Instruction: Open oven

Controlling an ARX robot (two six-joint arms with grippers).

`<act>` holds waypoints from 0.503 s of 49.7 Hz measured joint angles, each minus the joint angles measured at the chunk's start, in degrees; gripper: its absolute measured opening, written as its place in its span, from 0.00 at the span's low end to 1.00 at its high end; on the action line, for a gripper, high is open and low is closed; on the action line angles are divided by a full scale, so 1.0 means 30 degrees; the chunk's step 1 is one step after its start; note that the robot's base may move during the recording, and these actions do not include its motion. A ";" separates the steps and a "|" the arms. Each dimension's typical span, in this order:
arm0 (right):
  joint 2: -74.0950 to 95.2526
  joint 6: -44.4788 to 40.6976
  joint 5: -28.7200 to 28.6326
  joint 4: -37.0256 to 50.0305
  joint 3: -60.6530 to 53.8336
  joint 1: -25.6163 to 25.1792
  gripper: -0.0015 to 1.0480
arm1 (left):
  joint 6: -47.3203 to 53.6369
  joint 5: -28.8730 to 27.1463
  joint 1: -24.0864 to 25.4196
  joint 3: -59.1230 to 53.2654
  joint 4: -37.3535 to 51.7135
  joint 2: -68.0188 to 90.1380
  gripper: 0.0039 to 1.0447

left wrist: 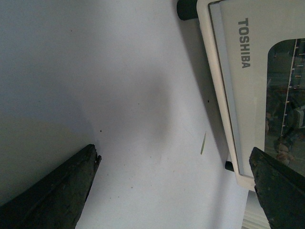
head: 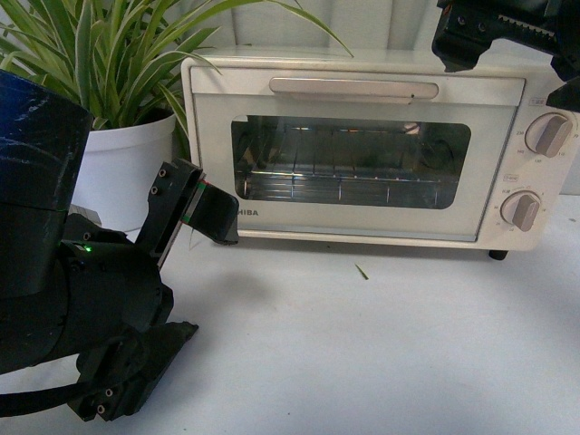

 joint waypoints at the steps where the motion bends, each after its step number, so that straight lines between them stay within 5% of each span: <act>1: 0.0073 0.0022 0.0051 0.0007 0.0015 0.0000 0.91 | 0.0000 0.0000 0.0007 0.0000 0.0000 0.0000 0.94; 25: 0.1268 -0.0080 -0.0189 -0.0648 0.1479 -0.0080 0.91 | -0.0029 -0.0124 -0.0022 0.0036 0.0029 0.0066 0.94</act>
